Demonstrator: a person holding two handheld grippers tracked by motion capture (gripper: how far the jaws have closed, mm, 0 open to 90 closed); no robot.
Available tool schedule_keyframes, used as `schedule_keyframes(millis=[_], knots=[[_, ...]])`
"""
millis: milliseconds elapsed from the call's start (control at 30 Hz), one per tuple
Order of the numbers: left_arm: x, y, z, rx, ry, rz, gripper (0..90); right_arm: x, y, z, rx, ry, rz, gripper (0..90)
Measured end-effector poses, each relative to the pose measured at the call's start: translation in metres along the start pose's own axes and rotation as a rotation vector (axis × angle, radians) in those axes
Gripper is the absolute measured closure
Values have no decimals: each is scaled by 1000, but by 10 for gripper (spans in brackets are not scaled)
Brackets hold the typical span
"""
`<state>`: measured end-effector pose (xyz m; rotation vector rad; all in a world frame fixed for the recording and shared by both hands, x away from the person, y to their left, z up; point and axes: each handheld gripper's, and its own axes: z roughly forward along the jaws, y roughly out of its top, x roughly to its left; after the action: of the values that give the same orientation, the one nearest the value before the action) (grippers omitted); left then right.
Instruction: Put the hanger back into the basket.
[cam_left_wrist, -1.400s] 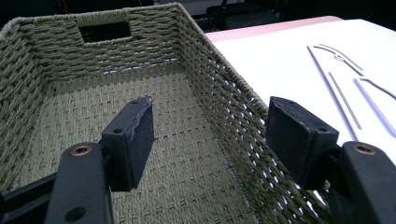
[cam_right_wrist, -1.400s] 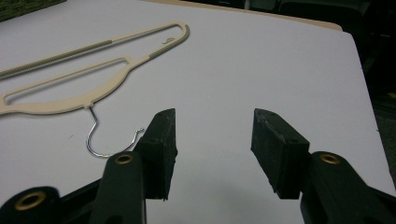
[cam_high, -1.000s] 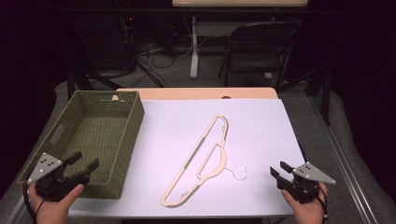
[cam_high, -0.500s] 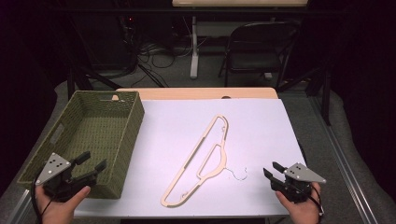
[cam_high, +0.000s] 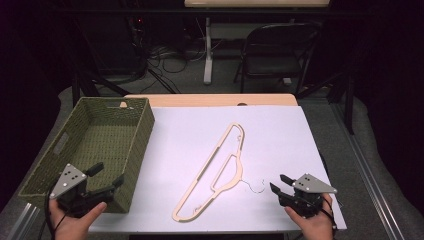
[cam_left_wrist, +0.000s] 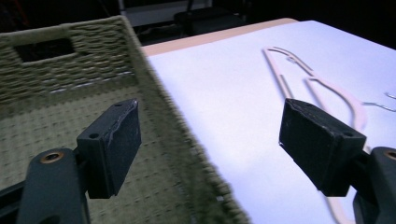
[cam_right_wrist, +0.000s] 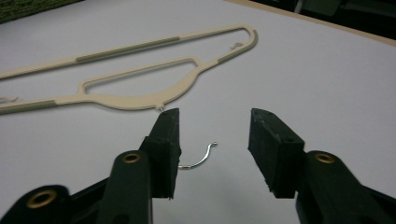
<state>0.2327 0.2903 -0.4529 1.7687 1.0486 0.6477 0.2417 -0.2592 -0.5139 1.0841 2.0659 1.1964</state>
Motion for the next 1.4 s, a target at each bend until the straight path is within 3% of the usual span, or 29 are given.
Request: schedule_keyframes(millis=[33, 333, 533, 800, 1033, 1233, 1400], knots=[[-4, 1, 2, 4, -11, 7, 224, 4, 1, 3, 12, 25, -7, 607], [-47, 0, 26, 31, -126, 87, 273, 15, 8, 24, 43, 69, -61, 721], [-60, -5, 35, 48, -168, 108, 291, 13, 15, 40, 57, 87, -54, 755], [-67, -13, 46, 62, -198, 108, 307, 15, 21, 67, 97, 121, -71, 806], [-68, -18, 53, 65, -209, 87, 307, 10, 27, 84, 111, 141, -51, 819], [-70, -23, 57, 66, -214, 82, 309, 11, 27, 94, 130, 165, -72, 829], [-70, -26, 59, 79, -213, 85, 309, 18, 22, 101, 171, 191, -118, 866]])
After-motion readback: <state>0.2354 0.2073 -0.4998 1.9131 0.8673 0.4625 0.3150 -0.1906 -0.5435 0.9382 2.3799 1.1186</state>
